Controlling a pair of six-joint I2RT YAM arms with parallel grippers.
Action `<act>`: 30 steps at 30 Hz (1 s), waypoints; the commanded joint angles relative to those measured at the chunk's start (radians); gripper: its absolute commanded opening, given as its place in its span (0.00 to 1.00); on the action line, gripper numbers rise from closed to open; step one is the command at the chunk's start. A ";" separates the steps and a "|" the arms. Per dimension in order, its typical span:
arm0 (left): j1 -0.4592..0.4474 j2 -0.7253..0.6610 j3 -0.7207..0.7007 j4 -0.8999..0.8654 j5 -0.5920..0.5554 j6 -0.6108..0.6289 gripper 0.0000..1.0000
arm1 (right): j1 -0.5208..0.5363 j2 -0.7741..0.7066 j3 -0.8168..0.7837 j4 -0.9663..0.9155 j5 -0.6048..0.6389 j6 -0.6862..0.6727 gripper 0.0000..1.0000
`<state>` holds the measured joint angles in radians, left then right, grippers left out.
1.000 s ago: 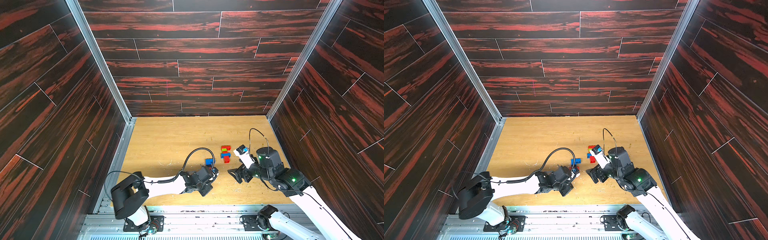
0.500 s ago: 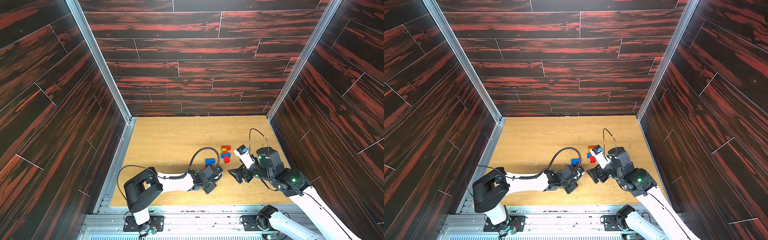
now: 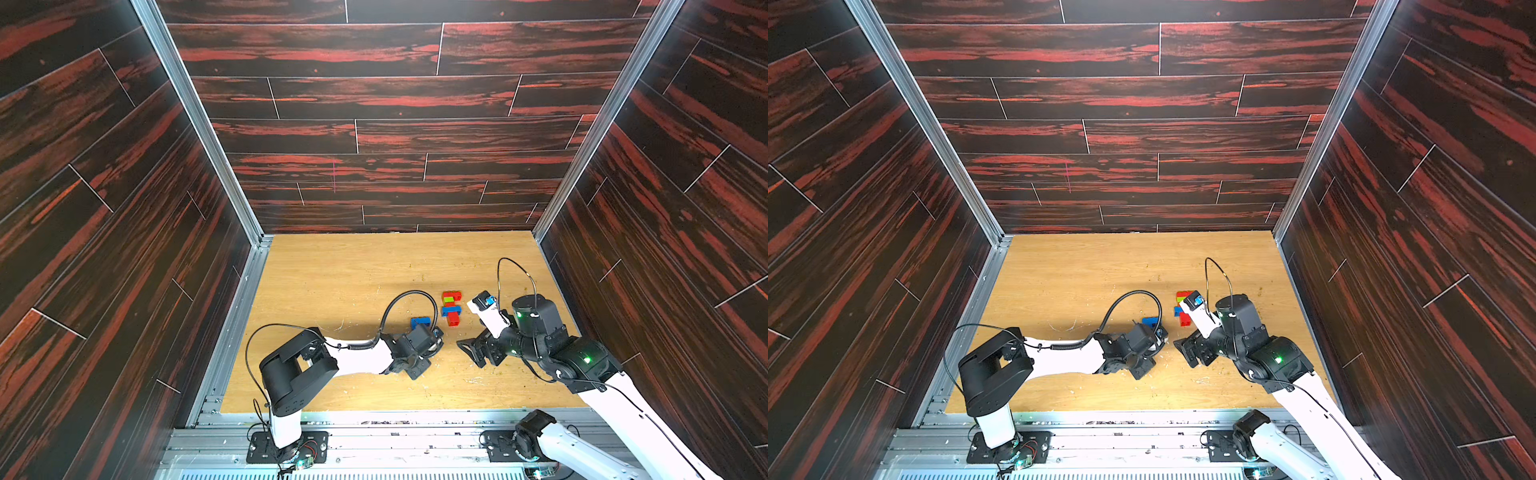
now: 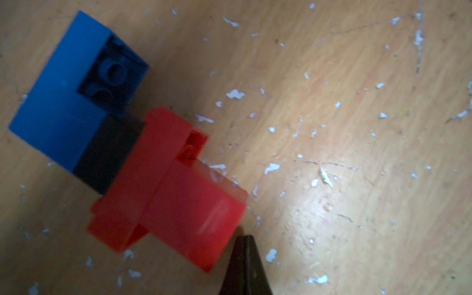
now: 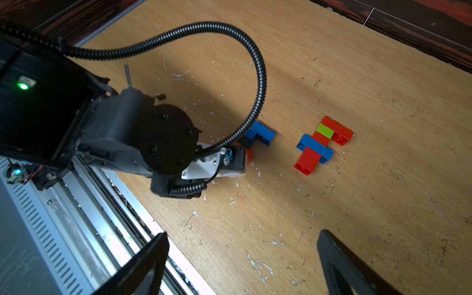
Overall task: Assemble the letter f with lego
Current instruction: Move the lego brick at the center of the board.
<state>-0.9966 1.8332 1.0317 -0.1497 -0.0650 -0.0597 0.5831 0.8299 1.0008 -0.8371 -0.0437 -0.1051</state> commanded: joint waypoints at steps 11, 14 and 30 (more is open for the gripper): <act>0.061 0.042 0.072 -0.019 0.009 0.052 0.00 | -0.002 0.001 0.005 -0.019 0.010 -0.028 0.94; 0.067 0.059 0.089 -0.021 0.018 0.058 0.00 | -0.002 0.003 0.005 -0.021 0.012 -0.030 0.94; 0.119 0.112 0.163 -0.042 0.043 0.106 0.00 | -0.003 0.018 0.009 -0.013 0.023 -0.028 0.94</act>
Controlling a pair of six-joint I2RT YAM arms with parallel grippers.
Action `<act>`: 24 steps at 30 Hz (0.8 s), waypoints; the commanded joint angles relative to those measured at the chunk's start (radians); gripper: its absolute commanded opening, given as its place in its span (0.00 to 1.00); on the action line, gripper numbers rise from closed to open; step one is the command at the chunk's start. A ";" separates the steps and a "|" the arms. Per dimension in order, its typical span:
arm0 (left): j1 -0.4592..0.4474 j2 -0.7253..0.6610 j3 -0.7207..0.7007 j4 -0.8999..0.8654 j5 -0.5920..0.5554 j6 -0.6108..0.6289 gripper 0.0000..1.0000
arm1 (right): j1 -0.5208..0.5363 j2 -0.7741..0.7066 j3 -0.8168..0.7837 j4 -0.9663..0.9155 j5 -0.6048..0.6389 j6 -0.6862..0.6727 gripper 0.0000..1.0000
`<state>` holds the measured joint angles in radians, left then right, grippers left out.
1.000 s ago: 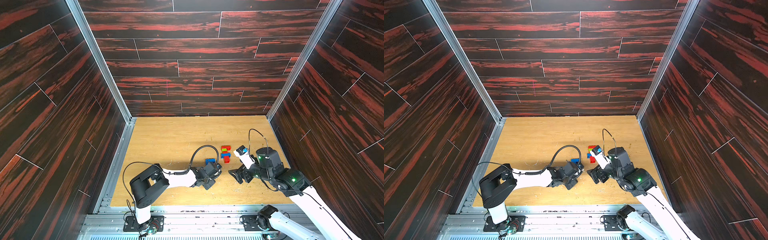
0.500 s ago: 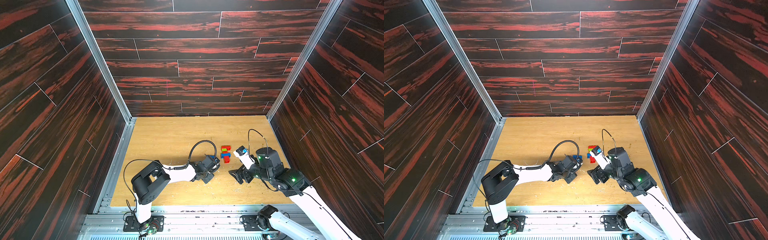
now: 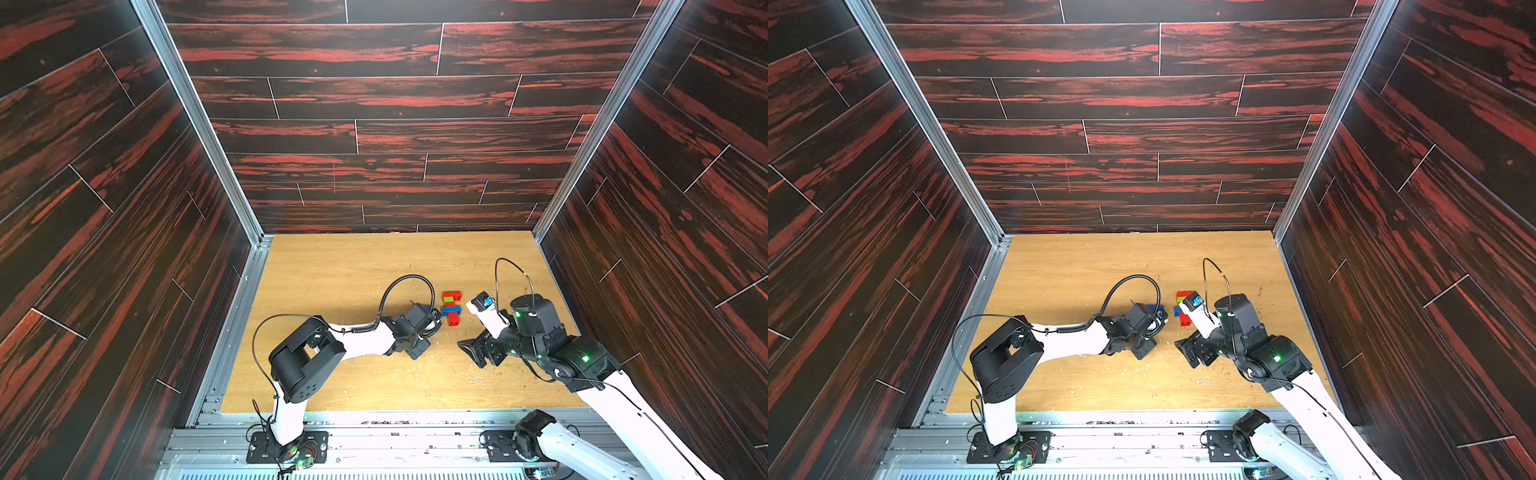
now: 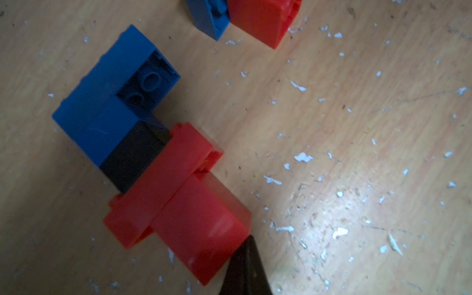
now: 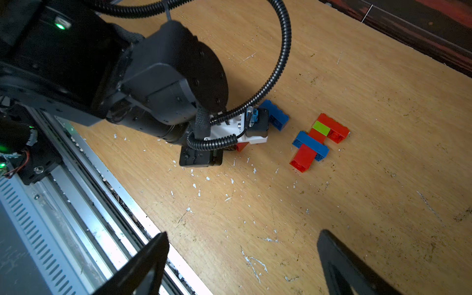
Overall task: Assemble the letter f with lego
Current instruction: Move the lego brick at the center of the board.
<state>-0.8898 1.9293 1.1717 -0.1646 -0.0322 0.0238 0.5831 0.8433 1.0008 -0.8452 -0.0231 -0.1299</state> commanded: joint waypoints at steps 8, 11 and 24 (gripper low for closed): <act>0.042 0.041 0.044 -0.024 0.031 0.040 0.00 | -0.002 0.026 0.013 0.012 0.006 -0.002 0.94; 0.050 0.052 0.057 -0.025 0.038 0.049 0.00 | -0.002 0.036 0.014 0.018 0.008 -0.003 0.94; 0.084 0.115 0.160 -0.056 0.083 0.091 0.00 | -0.003 0.074 0.019 0.038 0.018 0.001 0.94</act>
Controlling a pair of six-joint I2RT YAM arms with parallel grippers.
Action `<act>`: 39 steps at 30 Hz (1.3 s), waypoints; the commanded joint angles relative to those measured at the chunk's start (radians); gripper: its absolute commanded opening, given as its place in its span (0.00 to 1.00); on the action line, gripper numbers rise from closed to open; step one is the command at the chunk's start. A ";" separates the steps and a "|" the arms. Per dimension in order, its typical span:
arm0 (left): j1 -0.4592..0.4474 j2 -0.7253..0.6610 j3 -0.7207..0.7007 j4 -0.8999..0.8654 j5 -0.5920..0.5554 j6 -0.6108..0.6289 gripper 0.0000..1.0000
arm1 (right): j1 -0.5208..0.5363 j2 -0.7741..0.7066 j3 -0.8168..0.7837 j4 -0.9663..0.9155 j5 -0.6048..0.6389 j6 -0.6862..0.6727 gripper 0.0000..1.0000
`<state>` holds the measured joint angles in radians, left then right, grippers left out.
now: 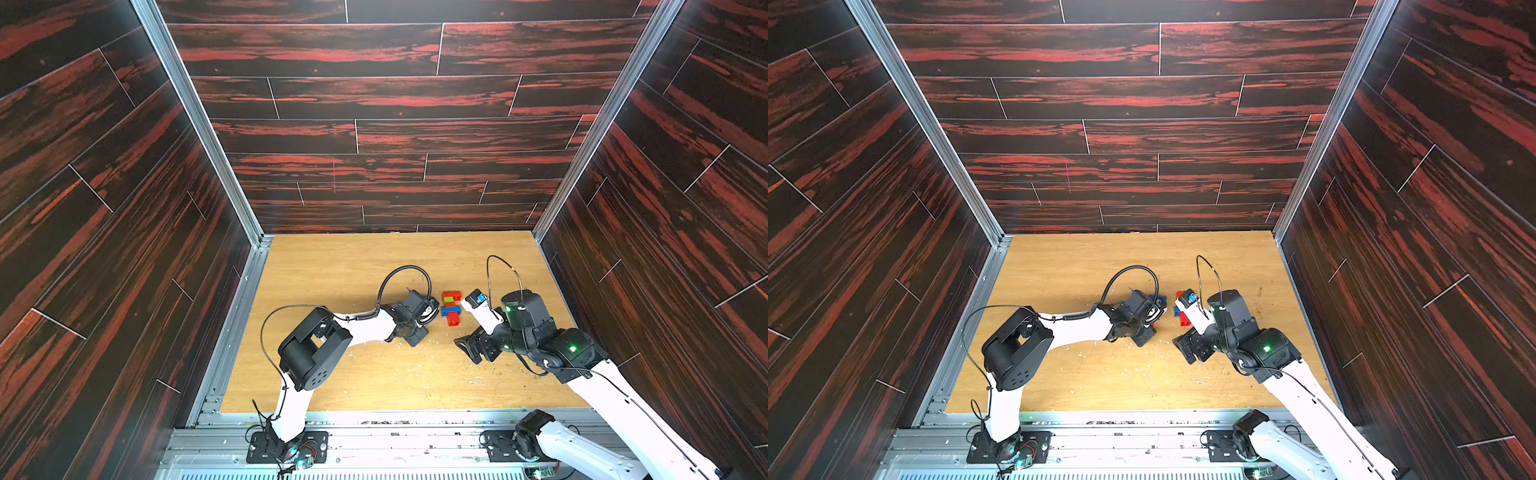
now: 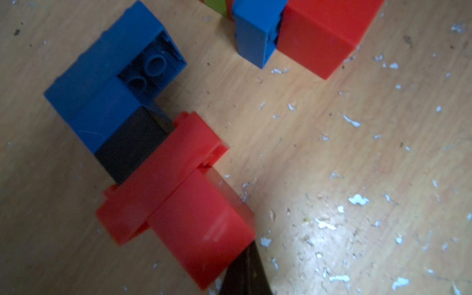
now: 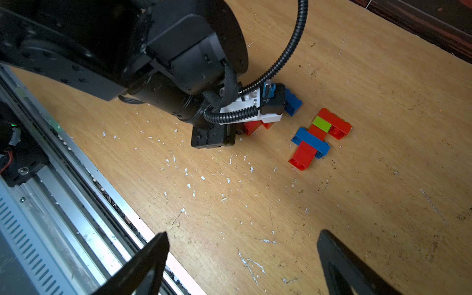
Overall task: Assemble the letter f with lego
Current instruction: Move the lego brick at the center of the board.
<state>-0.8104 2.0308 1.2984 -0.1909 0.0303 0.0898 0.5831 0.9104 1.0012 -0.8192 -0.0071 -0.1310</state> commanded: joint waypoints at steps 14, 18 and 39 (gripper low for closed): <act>0.011 0.045 0.084 -0.044 0.043 0.044 0.00 | -0.002 0.022 0.035 0.017 0.007 0.009 0.94; 0.013 0.049 0.093 -0.045 0.045 0.049 0.00 | -0.003 0.023 0.040 0.015 0.004 0.013 0.94; 0.019 0.072 0.123 -0.044 0.059 0.064 0.00 | -0.002 0.012 0.039 0.014 -0.010 0.050 0.94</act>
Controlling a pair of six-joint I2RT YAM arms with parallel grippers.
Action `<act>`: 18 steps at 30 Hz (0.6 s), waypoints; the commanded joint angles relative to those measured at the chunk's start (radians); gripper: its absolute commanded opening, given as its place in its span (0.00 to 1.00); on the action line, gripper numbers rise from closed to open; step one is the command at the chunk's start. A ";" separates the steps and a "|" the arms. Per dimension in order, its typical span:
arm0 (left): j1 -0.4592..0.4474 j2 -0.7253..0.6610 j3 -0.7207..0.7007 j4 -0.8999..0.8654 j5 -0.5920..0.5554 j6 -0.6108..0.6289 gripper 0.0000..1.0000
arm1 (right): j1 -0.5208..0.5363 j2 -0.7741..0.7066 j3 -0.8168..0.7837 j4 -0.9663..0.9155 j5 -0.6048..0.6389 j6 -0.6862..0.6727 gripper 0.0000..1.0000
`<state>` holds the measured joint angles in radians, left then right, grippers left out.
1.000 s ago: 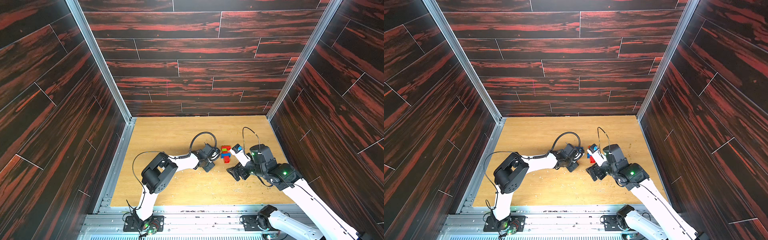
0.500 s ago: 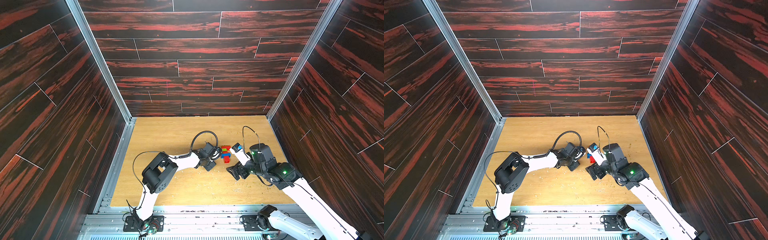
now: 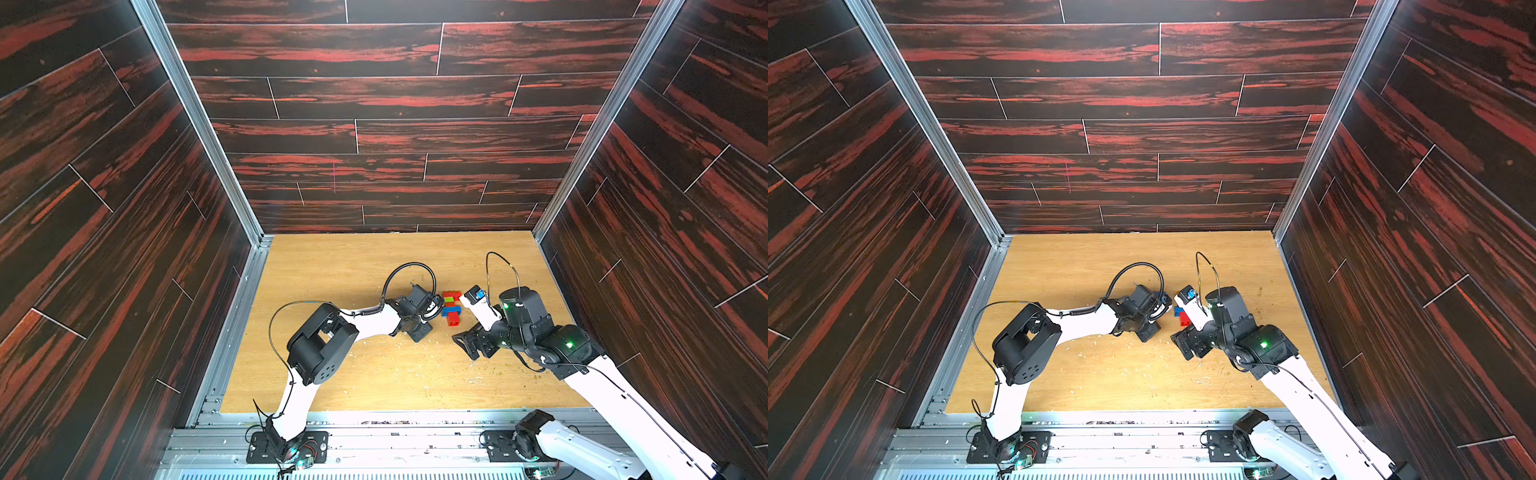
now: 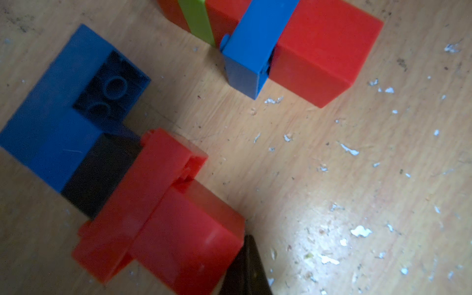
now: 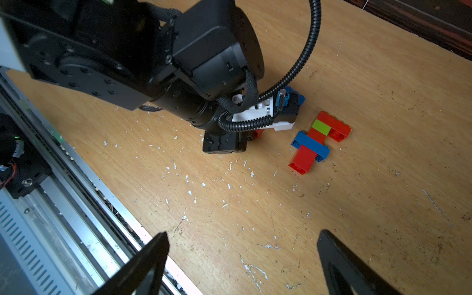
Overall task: Assemble the letter f with lego
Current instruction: Move the lego brick at the center of the board, then reset both arms
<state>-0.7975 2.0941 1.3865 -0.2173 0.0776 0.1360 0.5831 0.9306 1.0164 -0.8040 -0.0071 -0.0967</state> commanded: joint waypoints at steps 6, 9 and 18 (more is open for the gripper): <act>0.006 -0.034 0.003 -0.021 0.017 0.014 0.00 | -0.002 -0.012 0.019 0.001 -0.010 0.019 0.94; 0.007 -0.102 -0.035 -0.031 0.020 0.005 0.00 | -0.002 -0.008 0.020 0.009 -0.009 0.016 0.94; 0.008 -0.456 -0.266 -0.059 -0.067 -0.051 0.09 | -0.003 0.020 -0.003 0.097 -0.022 -0.013 0.94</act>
<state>-0.7963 1.7870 1.1862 -0.2562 0.0631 0.1135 0.5831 0.9405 1.0164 -0.7685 -0.0101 -0.0948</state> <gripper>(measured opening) 0.067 0.936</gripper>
